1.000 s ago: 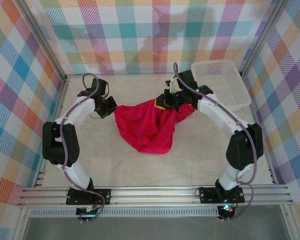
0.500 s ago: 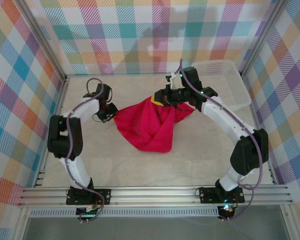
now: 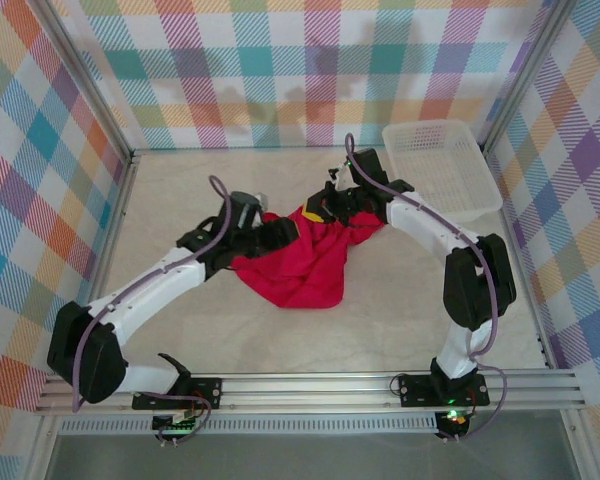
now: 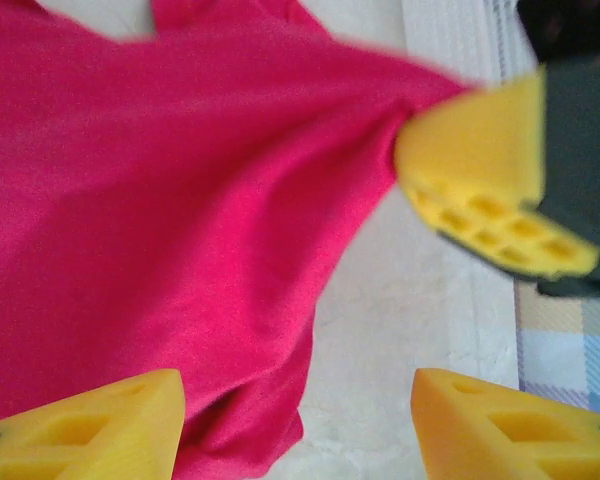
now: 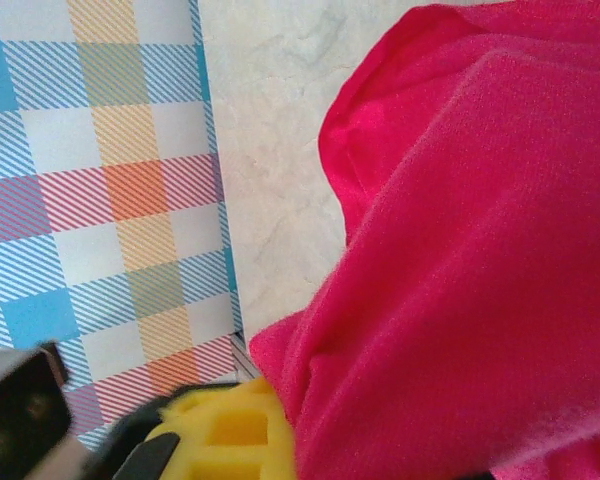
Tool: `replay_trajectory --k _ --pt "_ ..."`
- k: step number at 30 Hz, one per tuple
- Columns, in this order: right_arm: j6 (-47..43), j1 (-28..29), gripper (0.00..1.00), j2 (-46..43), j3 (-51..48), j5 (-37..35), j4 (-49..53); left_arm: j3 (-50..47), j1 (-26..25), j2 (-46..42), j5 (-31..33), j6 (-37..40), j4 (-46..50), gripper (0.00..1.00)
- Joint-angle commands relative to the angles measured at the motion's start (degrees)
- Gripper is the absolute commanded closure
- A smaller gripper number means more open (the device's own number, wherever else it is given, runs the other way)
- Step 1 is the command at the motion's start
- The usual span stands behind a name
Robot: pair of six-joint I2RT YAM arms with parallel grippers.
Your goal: Fold the inside-out t-shirt
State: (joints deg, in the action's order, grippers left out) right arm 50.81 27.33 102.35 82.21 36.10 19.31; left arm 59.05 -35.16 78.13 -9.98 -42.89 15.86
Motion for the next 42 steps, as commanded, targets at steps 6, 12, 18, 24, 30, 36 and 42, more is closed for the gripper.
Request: replay_trajectory --k 6,12,18,24,30,36,42 --pt "1.21 -0.18 1.00 -3.89 0.14 -0.74 -0.63 -0.31 -3.69 7.70 7.52 -4.30 -9.86 0.38" --pt "1.83 -0.09 1.00 -5.39 -1.76 -0.92 -0.86 2.57 -4.04 14.93 11.32 -5.49 -10.98 0.54" --pt "-2.09 -0.90 1.00 -5.11 -1.88 -3.53 3.97 6.39 -4.04 13.18 11.77 -4.43 -5.26 1.00" --pt "-9.98 -4.84 0.54 -6.04 -2.99 -9.75 13.32 10.05 -2.79 6.92 10.66 -2.69 3.54 1.00" --pt "-9.59 -5.46 0.45 -9.92 -10.70 -9.16 11.68 10.16 -1.07 4.40 7.90 -4.23 3.68 1.00" --pt "-4.47 -2.09 0.40 -6.15 -14.27 -5.93 2.86 11.87 -0.88 5.78 6.42 -4.75 4.18 1.00" --pt "0.04 1.40 0.87 0.79 -13.69 -4.25 -2.71 20.77 1.32 8.24 5.31 -3.97 8.74 1.00"
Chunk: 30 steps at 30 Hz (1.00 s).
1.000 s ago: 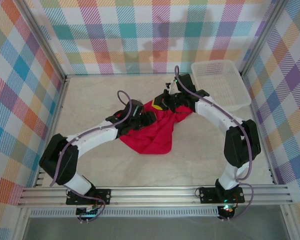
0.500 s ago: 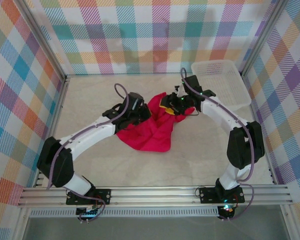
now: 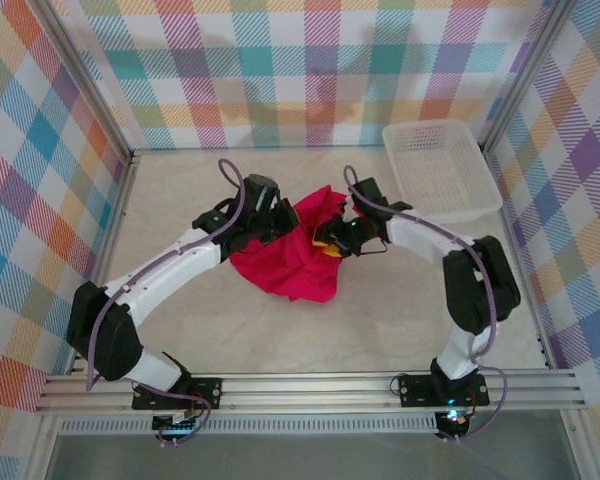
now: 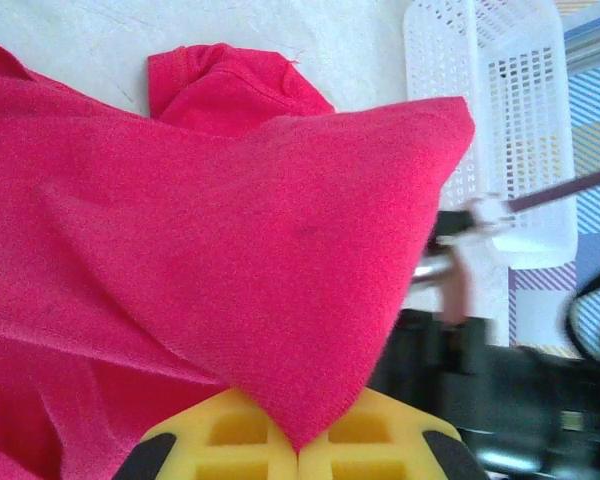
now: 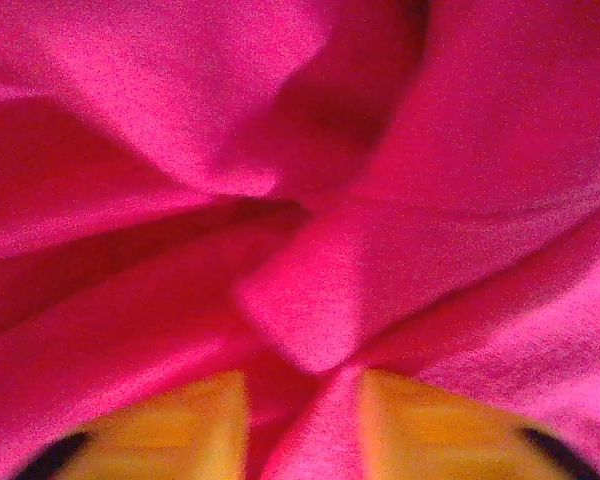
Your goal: Fold the inside-out t-shirt
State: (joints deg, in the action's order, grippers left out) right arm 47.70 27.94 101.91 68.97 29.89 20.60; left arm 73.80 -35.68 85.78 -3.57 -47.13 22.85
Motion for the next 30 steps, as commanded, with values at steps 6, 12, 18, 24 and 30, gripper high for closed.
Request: replay_trajectory --k 6,12,18,24,30 --pt "-1.06 0.79 1.00 -4.61 -8.97 -8.06 -0.26 33.43 9.75 8.34 -2.13 1.69 15.80 1.00" --pt "-1.18 1.20 1.00 -9.80 -22.12 -18.85 -0.14 50.11 12.65 13.34 -4.08 1.48 21.84 1.00" --pt "-2.90 4.11 1.00 -12.80 -19.99 -22.66 3.25 38.81 12.65 9.78 -7.64 -1.04 15.52 1.00" --pt "-6.10 6.13 0.51 -19.84 -11.95 -22.54 6.22 27.19 12.57 5.21 -10.01 -1.28 11.17 1.00" --pt "-9.99 7.01 0.32 -16.46 -7.28 -18.06 -0.48 23.64 12.57 2.94 -11.11 0.99 12.24 1.00"
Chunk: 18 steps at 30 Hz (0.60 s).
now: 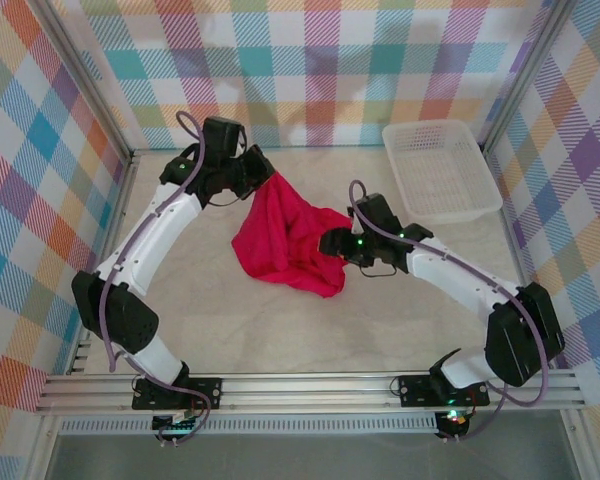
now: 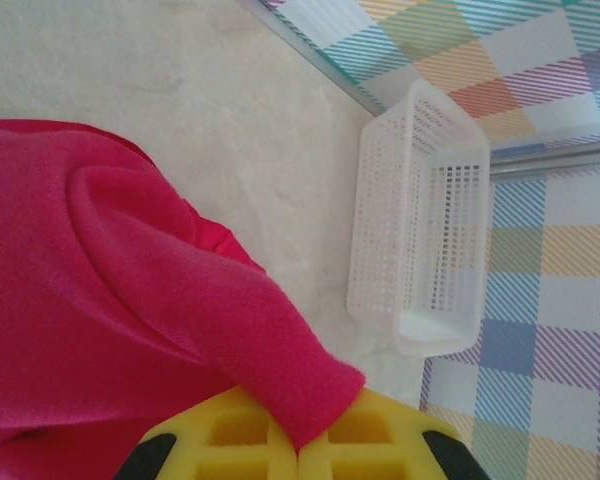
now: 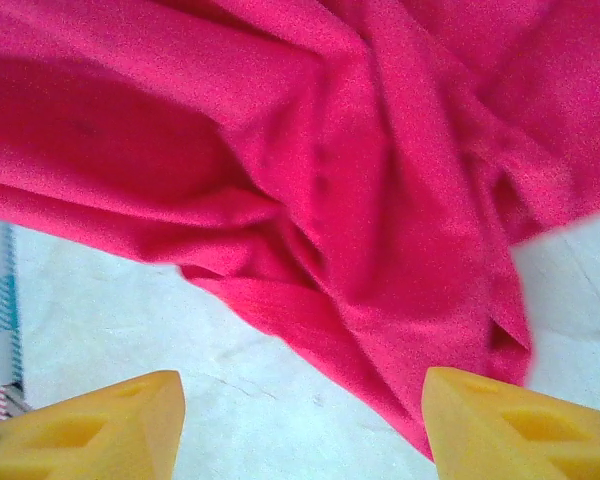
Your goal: Fold the inside-out t-shirt
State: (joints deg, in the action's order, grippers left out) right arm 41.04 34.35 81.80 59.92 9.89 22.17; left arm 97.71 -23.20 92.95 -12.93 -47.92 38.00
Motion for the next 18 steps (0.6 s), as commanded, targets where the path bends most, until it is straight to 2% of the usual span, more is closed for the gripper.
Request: replay_trajectory --k 1,5,9,11,12,15,16,18 --pt "-3.95 0.72 0.31 5.87 2.96 2.56 -3.42 -0.54 0.17 -4.54 -1.72 1.87 -2.92 1.00" --pt "-3.70 1.57 0.31 14.27 7.95 3.89 -8.30 -0.58 0.17 -5.03 -1.83 2.38 -2.08 1.00" --pt "-0.08 1.86 0.31 23.16 16.12 0.18 -9.66 -1.15 0.17 -5.73 -2.40 2.23 -2.32 1.00" --pt "2.99 1.80 0.36 26.96 20.44 -2.70 -9.67 -1.55 0.26 -6.19 -2.36 2.40 -2.17 1.00" --pt "3.86 1.78 0.46 28.00 22.42 -3.50 -8.90 -1.64 0.30 -6.43 -2.33 2.69 -1.88 1.00" --pt "3.91 1.60 0.96 30.25 27.92 -1.15 -5.25 -1.47 1.87 -7.31 -3.10 3.81 -0.38 1.00" --pt "2.61 1.60 1.00 30.14 29.88 0.98 -2.65 -1.56 2.94 -7.66 -3.68 4.14 -0.08 1.00" --pt "-0.72 1.60 1.00 28.75 33.62 4.98 4.00 -1.56 5.59 -8.21 -5.37 4.62 0.21 1.00"
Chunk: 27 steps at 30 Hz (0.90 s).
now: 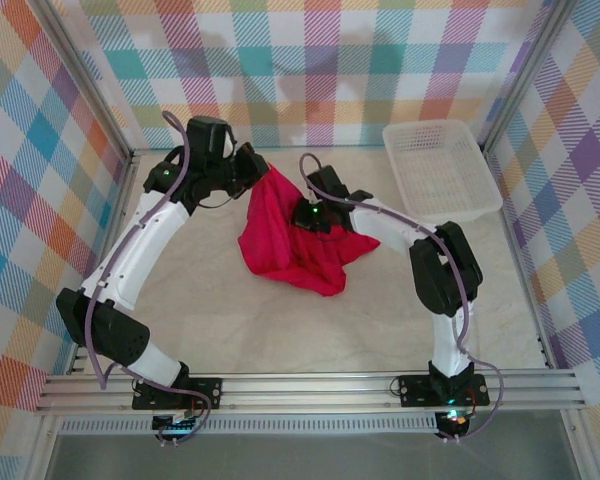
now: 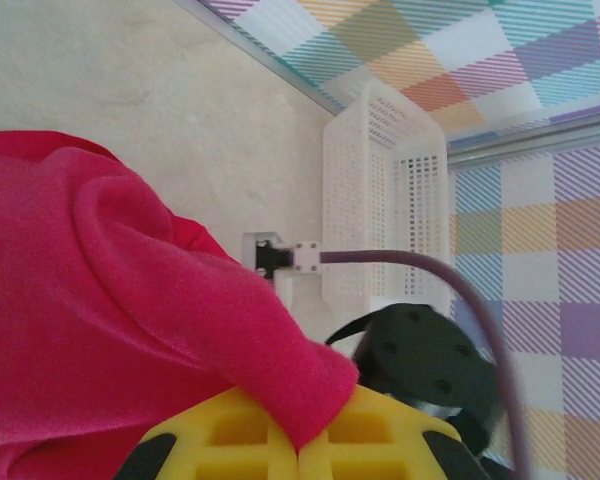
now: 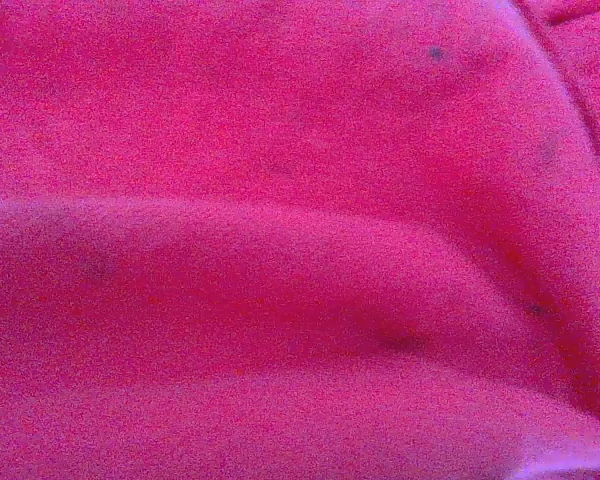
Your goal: Fold the inside-out t-shirt
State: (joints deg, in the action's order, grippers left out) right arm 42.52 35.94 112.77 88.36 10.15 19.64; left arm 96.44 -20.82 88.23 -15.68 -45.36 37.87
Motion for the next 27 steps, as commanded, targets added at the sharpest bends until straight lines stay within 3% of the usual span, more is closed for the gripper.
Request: replay_trajectory --k 1,7,13,19,24,27 --pt "-4.16 0.00 1.00 -3.43 7.32 6.88 10.46 -0.21 5.17 -3.63 -3.65 2.28 0.37 1.00" --pt "-9.02 -0.20 1.00 -17.37 14.00 15.51 21.80 1.41 16.17 -2.65 -9.51 1.76 0.36 1.00" --pt "-6.49 -7.22 1.00 -30.56 11.75 20.17 20.45 1.33 22.09 -3.58 -13.05 1.28 0.81 1.00" --pt "-6.70 -14.20 1.00 -30.98 -0.93 20.08 13.48 -7.48 19.90 -7.98 -14.42 -2.94 -5.73 1.00" --pt "-9.12 -17.74 1.00 -23.00 -13.58 15.45 4.10 -18.15 12.49 -9.83 -11.33 -6.77 -12.90 1.00" --pt "-10.67 -18.52 0.93 -16.55 -13.50 11.29 8.08 -19.87 9.96 -8.57 -10.28 -7.63 -13.85 1.00"
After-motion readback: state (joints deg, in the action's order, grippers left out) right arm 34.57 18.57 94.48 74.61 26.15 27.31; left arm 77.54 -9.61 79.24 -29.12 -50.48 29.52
